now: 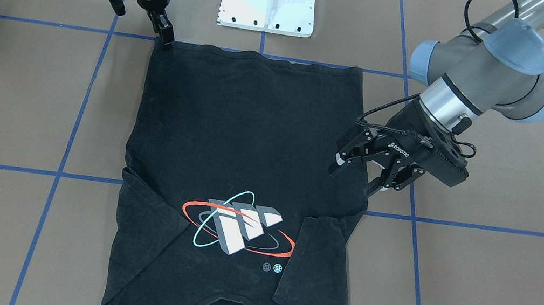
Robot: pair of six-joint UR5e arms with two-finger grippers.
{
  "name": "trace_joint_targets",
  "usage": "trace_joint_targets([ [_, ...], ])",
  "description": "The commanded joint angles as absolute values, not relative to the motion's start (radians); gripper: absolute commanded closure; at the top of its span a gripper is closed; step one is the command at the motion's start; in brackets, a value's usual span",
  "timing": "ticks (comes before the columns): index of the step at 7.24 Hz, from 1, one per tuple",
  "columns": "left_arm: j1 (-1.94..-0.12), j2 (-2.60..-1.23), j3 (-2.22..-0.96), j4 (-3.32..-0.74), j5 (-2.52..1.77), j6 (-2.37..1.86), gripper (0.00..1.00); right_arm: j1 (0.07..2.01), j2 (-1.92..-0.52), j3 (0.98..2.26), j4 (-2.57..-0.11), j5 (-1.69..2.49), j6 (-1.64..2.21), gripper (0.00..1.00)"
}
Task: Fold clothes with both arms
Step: 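Lower the right gripper onto the hem corner and close it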
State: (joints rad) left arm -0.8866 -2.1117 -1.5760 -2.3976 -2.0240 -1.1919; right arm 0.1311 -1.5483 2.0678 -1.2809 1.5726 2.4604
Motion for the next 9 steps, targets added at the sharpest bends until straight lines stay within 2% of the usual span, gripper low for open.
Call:
trace_joint_targets([
  [1, -0.887, -2.112, -1.577, -2.398, -2.023, -1.192, 0.14, 0.133, -1.549, 2.075, -1.279, 1.574, 2.461, 1.00],
  [5, -0.888, -2.112, -1.578, -2.398, -2.025, -1.193, 0.14, 0.152, -1.551, 2.123, -1.281, 1.574, 2.459, 1.00],
  [7, -0.894, -2.077, -1.639, -2.395, -2.023, -1.251, 0.14, 0.179, -1.563, 2.170, -1.282, 1.588, 2.459, 1.00],
  [9, -0.870, -1.885, -1.800, -2.391, -1.950, -1.444, 0.14, 0.196, -1.566, 2.200, -1.287, 1.594, 2.457, 1.00],
])
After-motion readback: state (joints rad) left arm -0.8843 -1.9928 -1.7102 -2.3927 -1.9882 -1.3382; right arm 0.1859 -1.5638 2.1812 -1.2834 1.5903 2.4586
